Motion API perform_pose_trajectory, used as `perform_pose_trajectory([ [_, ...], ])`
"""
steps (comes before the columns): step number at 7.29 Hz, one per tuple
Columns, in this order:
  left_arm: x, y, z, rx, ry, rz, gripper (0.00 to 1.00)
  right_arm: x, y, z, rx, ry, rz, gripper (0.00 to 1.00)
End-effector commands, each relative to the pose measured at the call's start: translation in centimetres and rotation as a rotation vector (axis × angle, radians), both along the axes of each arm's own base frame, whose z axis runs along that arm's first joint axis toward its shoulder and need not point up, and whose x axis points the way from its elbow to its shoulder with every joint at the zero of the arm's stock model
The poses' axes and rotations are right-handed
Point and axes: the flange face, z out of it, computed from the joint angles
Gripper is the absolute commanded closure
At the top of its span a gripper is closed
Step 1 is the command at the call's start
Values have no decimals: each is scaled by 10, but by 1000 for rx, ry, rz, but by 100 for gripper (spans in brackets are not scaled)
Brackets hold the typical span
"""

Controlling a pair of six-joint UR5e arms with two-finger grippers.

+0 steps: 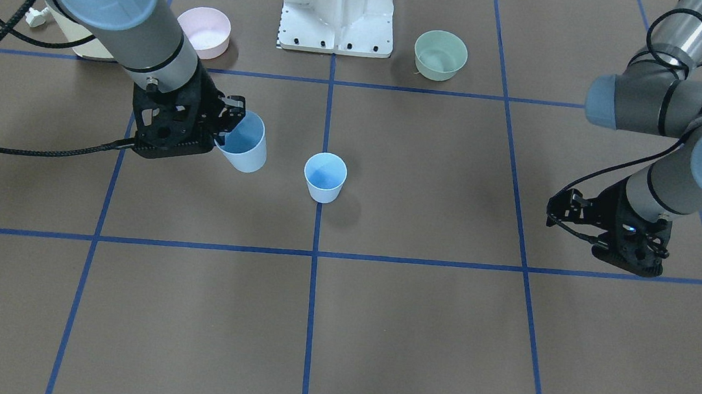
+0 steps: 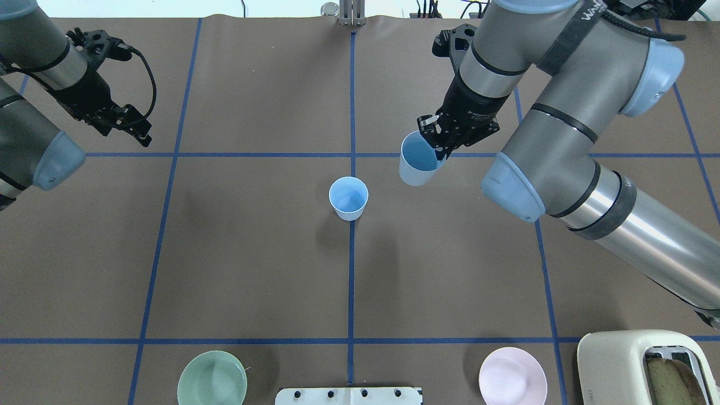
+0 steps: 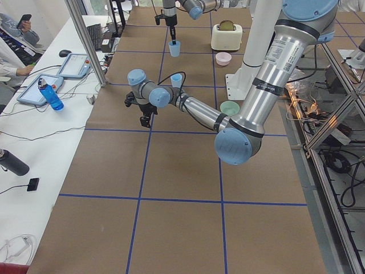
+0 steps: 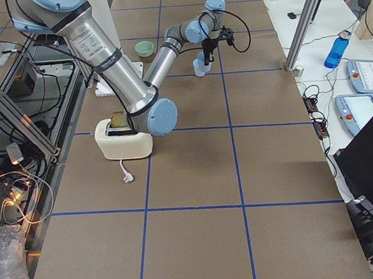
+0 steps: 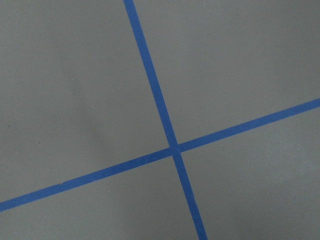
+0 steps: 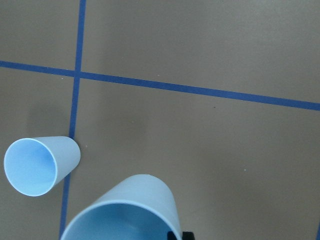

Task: Stack blue cups with both arms
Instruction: 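Withdraw the left arm while the right gripper carries its cup toward the centered cup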

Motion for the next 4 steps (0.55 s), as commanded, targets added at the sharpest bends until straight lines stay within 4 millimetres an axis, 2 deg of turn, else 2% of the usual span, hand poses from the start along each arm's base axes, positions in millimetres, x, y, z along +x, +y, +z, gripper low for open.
perform_pose_trajectory([
  [1, 0, 2, 7, 0, -9, 3, 2, -27, -1, -22, -11, 7, 11, 100],
  [4, 0, 2, 7, 0, -9, 3, 2, -67, -6, -51, -33, 5, 24, 100],
])
